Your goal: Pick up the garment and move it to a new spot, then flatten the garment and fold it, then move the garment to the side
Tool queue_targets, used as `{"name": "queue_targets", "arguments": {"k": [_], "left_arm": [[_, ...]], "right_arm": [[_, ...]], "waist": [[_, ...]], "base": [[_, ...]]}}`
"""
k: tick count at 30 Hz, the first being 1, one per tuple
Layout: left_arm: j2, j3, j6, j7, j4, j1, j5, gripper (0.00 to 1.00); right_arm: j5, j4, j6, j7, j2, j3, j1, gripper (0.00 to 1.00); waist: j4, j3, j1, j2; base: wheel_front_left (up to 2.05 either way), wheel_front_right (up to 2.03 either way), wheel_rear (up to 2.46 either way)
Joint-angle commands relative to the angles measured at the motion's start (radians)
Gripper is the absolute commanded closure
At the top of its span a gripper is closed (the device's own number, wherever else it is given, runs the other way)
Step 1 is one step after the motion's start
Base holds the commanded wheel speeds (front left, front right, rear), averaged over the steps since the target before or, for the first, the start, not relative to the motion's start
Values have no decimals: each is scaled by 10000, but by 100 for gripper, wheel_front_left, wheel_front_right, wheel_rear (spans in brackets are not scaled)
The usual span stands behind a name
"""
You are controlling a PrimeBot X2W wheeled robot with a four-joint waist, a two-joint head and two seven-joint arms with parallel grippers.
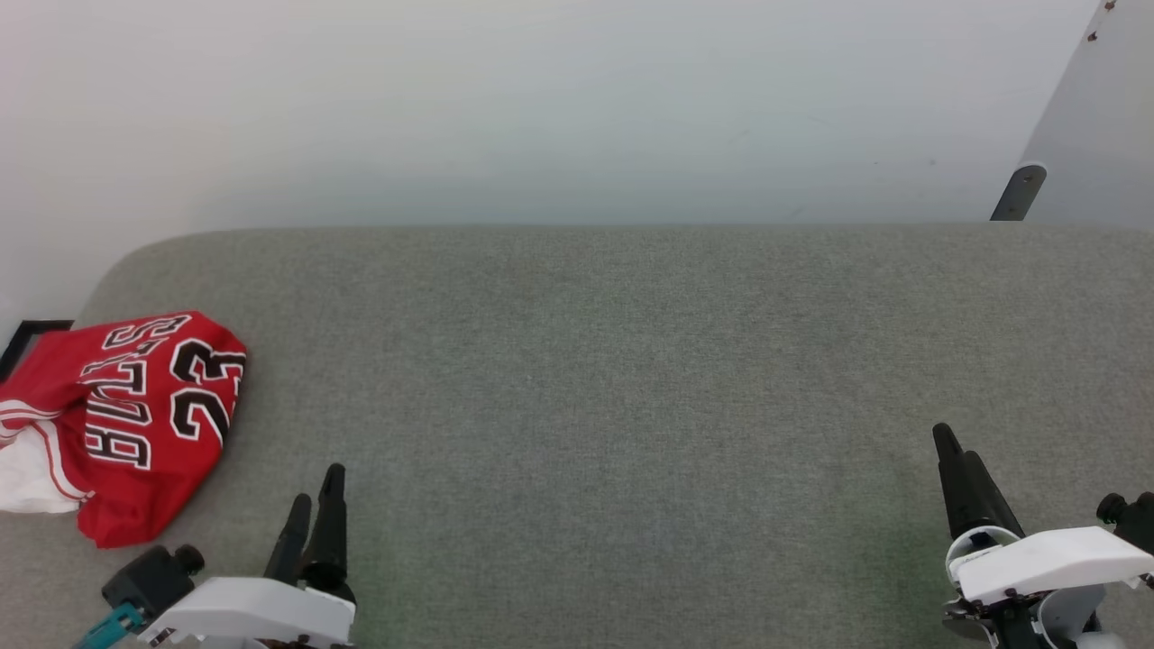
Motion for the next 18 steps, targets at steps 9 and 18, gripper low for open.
{"name": "queue_targets", "arguments": {"k": [9,18], "left_arm": [[168,-71,53,-389,-43,-210,1698,0],[250,-101,75,-662,-5,-256,2939,0]], "right_arm": [[-2017,11,4,-376,11,-14,-381,0],[-3520,81,5,-652,67,-100,-469,0]], "waist": [[15,2,0,0],[41,33,0,0]], "base": [[0,0,0],[0,0,0]]}}
